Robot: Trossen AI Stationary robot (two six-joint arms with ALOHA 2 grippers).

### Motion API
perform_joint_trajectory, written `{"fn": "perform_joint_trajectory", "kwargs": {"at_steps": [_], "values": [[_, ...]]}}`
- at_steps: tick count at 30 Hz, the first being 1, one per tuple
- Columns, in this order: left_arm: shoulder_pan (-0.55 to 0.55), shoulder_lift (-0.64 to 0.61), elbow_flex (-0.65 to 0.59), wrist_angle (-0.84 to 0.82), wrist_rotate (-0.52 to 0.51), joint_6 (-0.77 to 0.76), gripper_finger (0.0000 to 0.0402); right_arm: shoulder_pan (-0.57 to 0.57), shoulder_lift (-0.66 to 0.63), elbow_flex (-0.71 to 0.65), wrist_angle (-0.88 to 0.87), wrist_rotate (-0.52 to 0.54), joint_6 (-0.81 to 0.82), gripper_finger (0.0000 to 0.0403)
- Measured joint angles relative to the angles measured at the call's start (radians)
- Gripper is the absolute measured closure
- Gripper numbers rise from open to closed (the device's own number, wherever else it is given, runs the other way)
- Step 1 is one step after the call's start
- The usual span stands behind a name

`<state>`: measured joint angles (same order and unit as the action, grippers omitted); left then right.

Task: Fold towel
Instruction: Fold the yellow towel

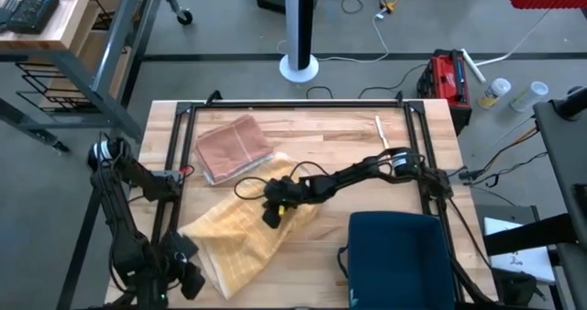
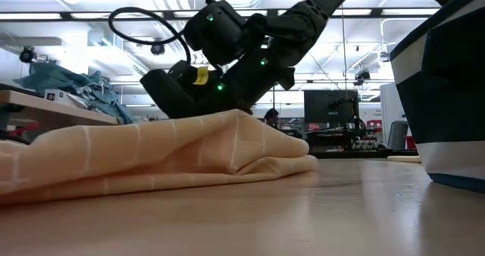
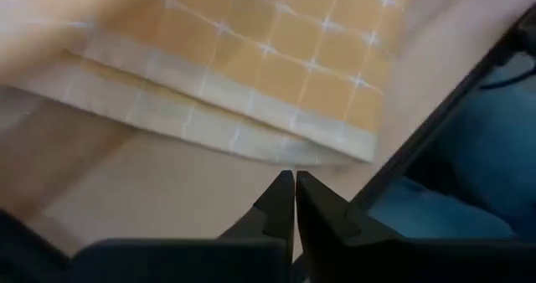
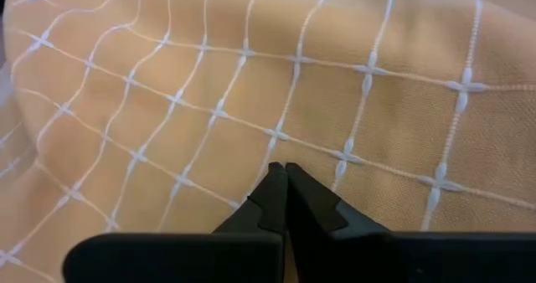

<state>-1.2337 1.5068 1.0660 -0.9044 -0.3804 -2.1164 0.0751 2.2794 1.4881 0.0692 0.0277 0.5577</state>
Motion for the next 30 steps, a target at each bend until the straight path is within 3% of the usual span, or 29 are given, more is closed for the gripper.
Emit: {"fn": "perform_joint_trajectory", "kwargs": {"at_steps": [8, 13, 18, 23, 27, 30], "values": [[0.041, 0.162, -0.003, -0.049, -0.123, -0.024, 0.0399, -0.01, -0.009, 0.035, 0.001, 0.006, -0.028, 0.0403], [0.086, 0.262, -0.003, -0.083, -0.126, -0.016, 0.0399, 0.014, -0.031, 0.063, 0.017, -0.002, -0.068, 0.0403], [0.133, 0.357, -0.009, -0.149, -0.089, -0.062, 0.04, 0.028, -0.083, 0.064, -0.035, 0.002, -0.123, 0.0403], [0.163, 0.407, -0.028, -0.232, 0.047, -0.07, 0.04, 0.051, -0.172, 0.055, -0.18, 0.031, -0.195, 0.0403], [0.138, 0.386, -0.035, -0.286, 0.1, -0.067, 0.04, 0.071, -0.229, 0.044, -0.337, 0.067, -0.219, 0.0403], [0.111, 0.315, -0.035, -0.288, 0.071, -0.046, 0.0401, 0.09, -0.25, 0.043, -0.477, 0.08, -0.208, 0.0403]]}}
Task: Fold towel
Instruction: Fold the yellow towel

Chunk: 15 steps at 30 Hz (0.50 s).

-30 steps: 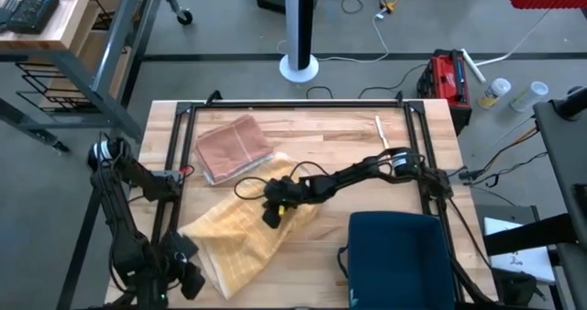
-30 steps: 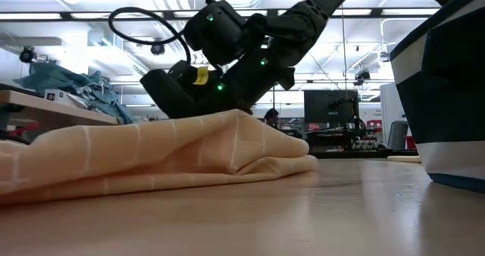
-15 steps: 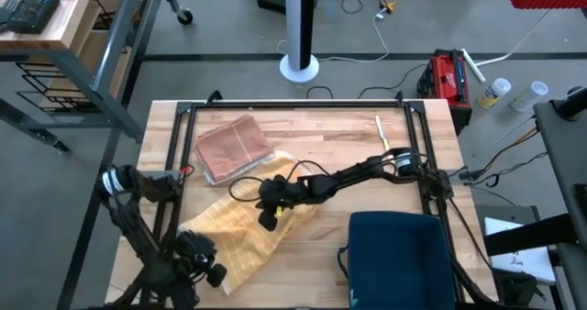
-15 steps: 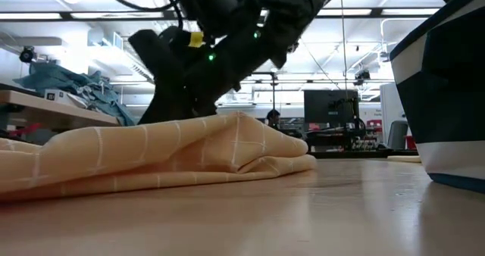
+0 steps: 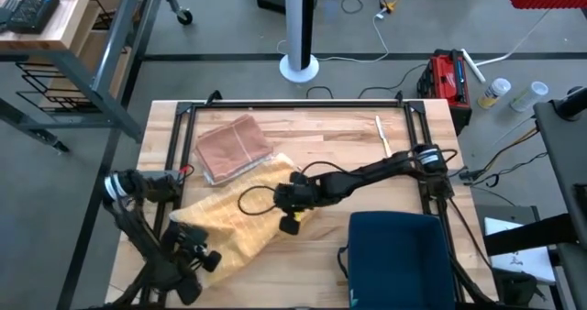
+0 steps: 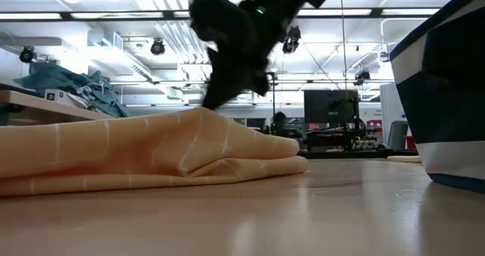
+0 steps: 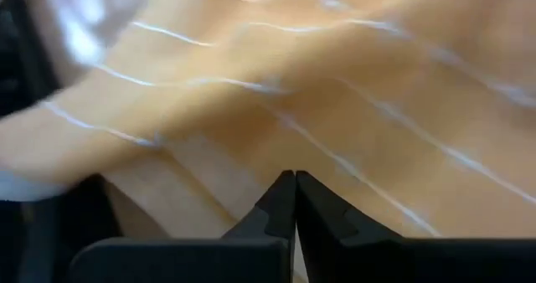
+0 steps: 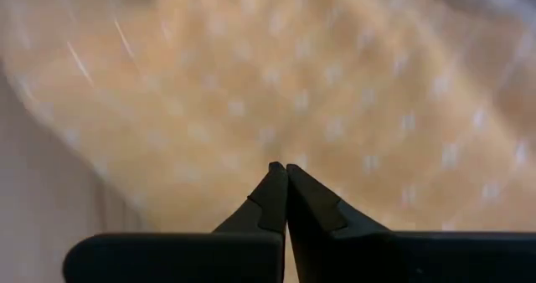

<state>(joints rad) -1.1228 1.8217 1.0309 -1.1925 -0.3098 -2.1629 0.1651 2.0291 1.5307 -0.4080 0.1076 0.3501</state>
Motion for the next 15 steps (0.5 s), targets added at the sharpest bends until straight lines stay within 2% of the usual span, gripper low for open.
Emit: {"fn": "perform_joint_trajectory", "kwargs": {"at_steps": [2, 4, 8, 12, 15], "values": [[-0.019, -0.057, 0.0, 0.043, -0.025, 0.001, 0.0401, 0.017, 0.0, -0.009, -0.068, 0.002, 0.012, 0.0403], [-0.034, -0.121, 0.0, 0.114, -0.041, 0.001, 0.0398, 0.037, 0.001, -0.02, -0.065, 0.002, 0.009, 0.0403], [-0.066, -0.216, 0.0, 0.37, -0.036, -0.007, 0.0387, 0.045, 0.001, -0.021, 0.002, -0.005, -0.021, 0.0403], [-0.107, -0.234, 0.001, 0.62, -0.037, -0.02, 0.0374, 0.044, 0.001, -0.027, -0.001, 0.005, -0.04, 0.0403], [-0.127, -0.223, 0.001, 0.655, -0.036, -0.06, 0.0359, 0.05, 0.001, -0.031, 0.002, -0.005, -0.047, 0.0403]]}}
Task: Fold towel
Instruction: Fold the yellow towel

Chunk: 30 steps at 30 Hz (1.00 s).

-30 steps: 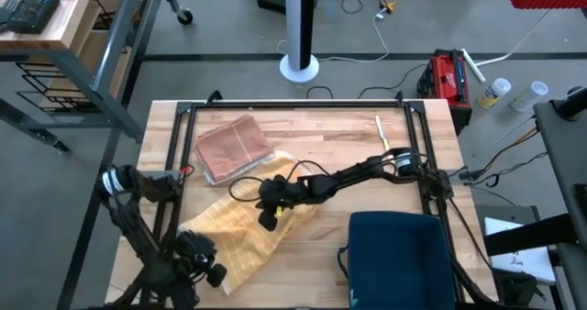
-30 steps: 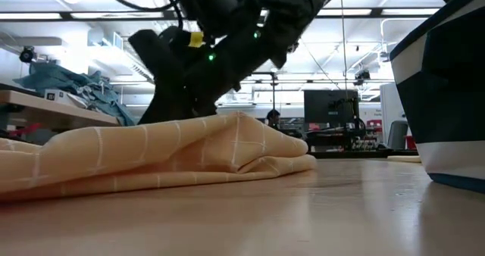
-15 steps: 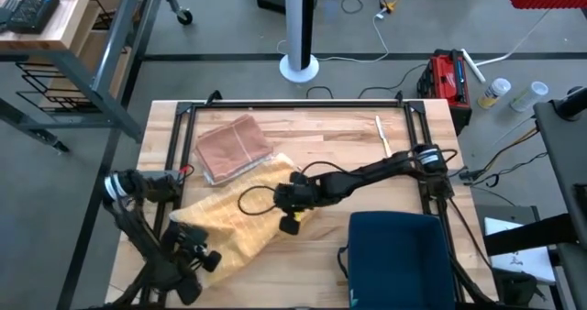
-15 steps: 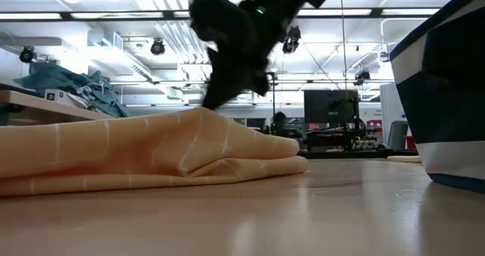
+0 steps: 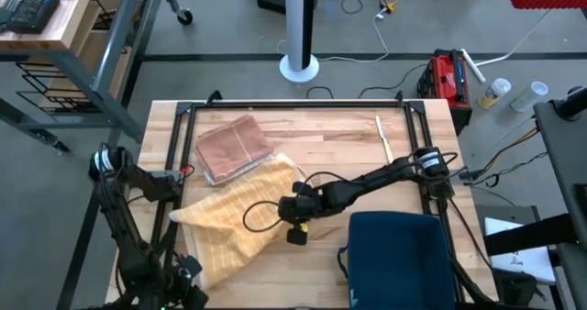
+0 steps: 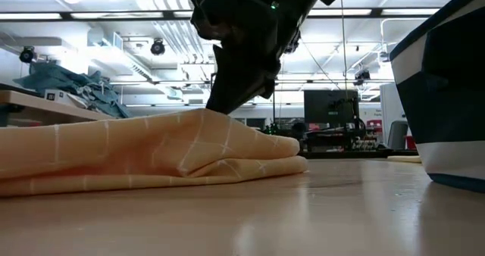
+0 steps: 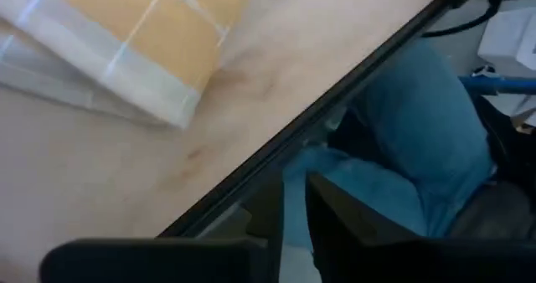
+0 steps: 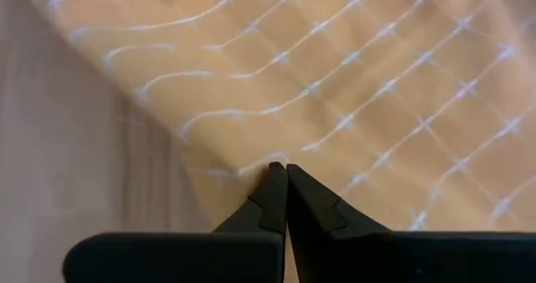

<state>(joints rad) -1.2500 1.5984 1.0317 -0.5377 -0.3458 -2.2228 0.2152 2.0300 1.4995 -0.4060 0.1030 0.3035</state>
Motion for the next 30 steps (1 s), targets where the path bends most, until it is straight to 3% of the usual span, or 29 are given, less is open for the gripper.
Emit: {"fn": "perform_joint_trajectory", "kwargs": {"at_steps": [7, 14, 22, 30], "values": [[0.028, 0.03, -0.012, -0.141, 0.006, -0.009, 0.0307, 0.0, 0.0, -0.006, 0.006, 0.005, 0.01, 0.0403], [0.032, 0.037, -0.04, -0.17, 0.182, -0.054, 0.0261, 0.007, 0.0, -0.006, 0.01, 0.002, 0.003, 0.0403], [0.033, 0.063, -0.04, -0.178, 0.149, -0.057, 0.0235, 0.007, 0.0, -0.006, 0.026, 0.001, 0.001, 0.0403], [0.033, 0.141, -0.04, -0.111, 0.093, -0.038, 0.0248, 0.007, 0.0, -0.006, 0.027, 0.001, 0.002, 0.0403]]}}
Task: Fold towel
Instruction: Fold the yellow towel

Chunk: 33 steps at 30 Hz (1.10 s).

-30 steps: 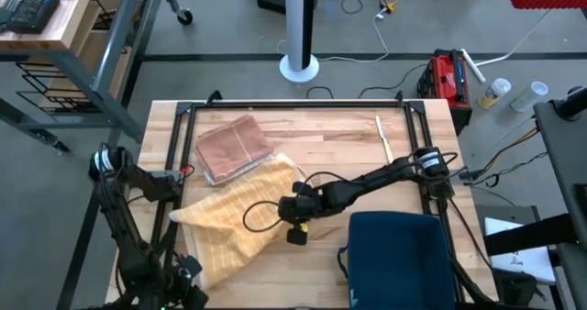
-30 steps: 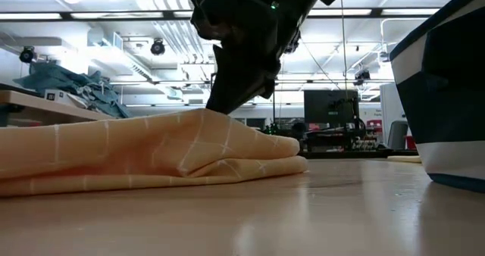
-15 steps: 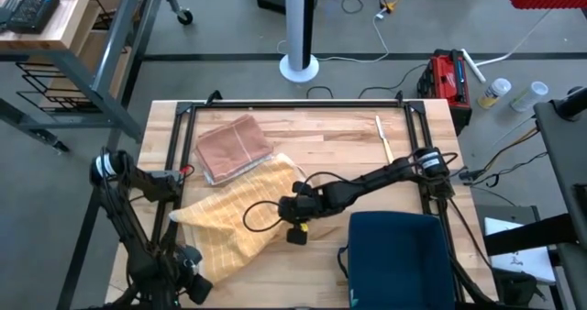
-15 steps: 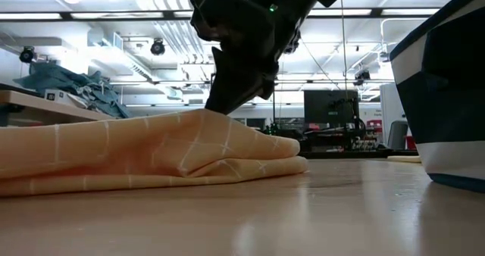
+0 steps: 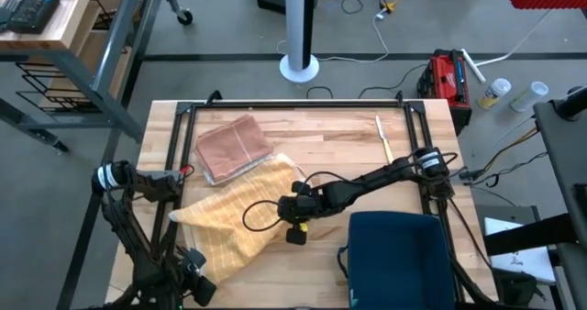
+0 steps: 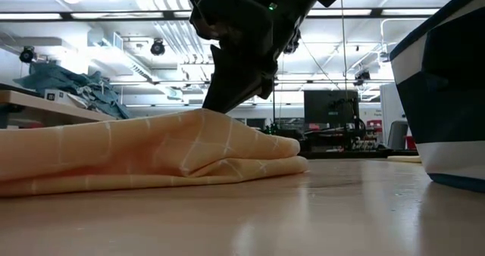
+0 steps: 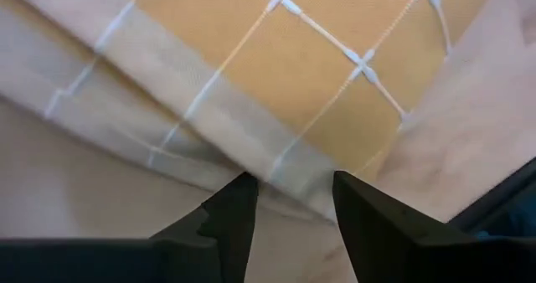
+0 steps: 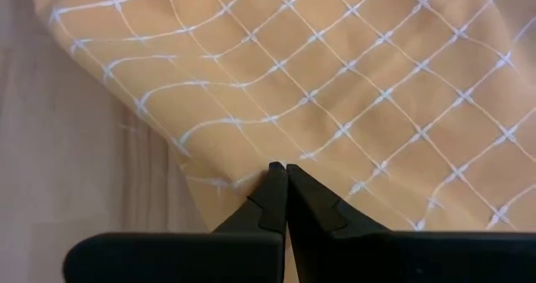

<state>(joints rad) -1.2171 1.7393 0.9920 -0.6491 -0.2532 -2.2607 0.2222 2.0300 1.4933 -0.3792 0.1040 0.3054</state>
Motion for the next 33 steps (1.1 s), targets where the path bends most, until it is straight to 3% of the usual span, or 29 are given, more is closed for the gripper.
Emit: {"fn": "perform_joint_trajectory", "kwargs": {"at_steps": [7, 11, 14, 19, 23, 33], "values": [[0.0, 0.033, 0.0, 0.036, -0.227, 0.02, 0.0281, 0.0, 0.0, 0.0, 0.002, 0.001, -0.005, 0.0403], [0.001, 0.035, 0.007, -0.003, -0.339, 0.015, 0.0335, 0.0, 0.0, 0.0, -0.009, 0.001, -0.011, 0.0403], [0.001, 0.035, 0.016, -0.03, -0.395, -0.001, 0.0388, 0.0, -0.014, 0.0, -0.071, 0.002, -0.015, 0.0403], [-0.002, 0.031, 0.113, -0.118, -0.408, -0.011, 0.0396, -0.006, -0.065, -0.003, -0.226, 0.092, -0.013, 0.0403], [-0.007, 0.028, 0.25, -0.321, -0.296, -0.033, 0.0397, -0.016, -0.084, -0.005, -0.344, 0.187, -0.01, 0.0403], [-0.042, 0.047, 0.493, -0.766, 0.121, -0.028, 0.04, -0.058, -0.095, -0.043, -0.428, 0.179, 0.098, 0.0403]]}}
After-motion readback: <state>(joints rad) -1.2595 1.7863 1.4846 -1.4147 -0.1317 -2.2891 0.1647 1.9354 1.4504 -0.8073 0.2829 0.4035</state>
